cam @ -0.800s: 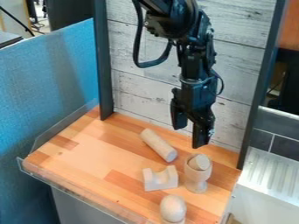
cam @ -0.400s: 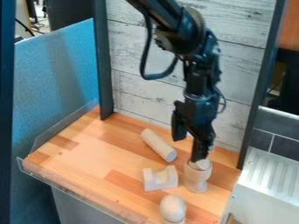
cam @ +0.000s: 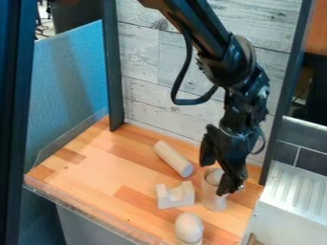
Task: Put the cup and ball on top of the arch
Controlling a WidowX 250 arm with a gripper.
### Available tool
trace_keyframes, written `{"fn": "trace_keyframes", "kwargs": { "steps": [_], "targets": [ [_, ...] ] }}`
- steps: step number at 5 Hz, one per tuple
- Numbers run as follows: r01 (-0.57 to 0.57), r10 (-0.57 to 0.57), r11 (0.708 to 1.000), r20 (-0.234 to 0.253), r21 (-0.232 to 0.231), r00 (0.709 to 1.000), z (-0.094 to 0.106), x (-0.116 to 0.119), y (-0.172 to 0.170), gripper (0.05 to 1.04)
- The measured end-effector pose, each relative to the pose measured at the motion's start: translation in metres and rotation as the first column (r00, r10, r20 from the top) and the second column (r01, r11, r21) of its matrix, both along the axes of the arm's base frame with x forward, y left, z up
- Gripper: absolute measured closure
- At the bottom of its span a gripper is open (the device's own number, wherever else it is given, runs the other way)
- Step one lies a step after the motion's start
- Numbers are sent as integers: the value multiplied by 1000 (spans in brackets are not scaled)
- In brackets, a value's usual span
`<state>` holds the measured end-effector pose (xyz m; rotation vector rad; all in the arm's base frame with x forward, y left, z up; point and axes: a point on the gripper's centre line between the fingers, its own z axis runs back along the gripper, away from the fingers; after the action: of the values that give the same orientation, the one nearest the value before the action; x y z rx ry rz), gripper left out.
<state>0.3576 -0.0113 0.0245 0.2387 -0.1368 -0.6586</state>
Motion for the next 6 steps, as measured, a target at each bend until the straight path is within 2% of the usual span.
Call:
{"fn": "trace_keyframes", "kwargs": {
  "steps": [1,2,6],
  "targets": [
    [4,-3,999,-26,34,1000,-15,-1,-2,83],
    [0,1,999,-19,37,1000,-15,3,-2,83],
    [-39,39,999,-34,16,999,-21,21,0,83]
  ]
}}
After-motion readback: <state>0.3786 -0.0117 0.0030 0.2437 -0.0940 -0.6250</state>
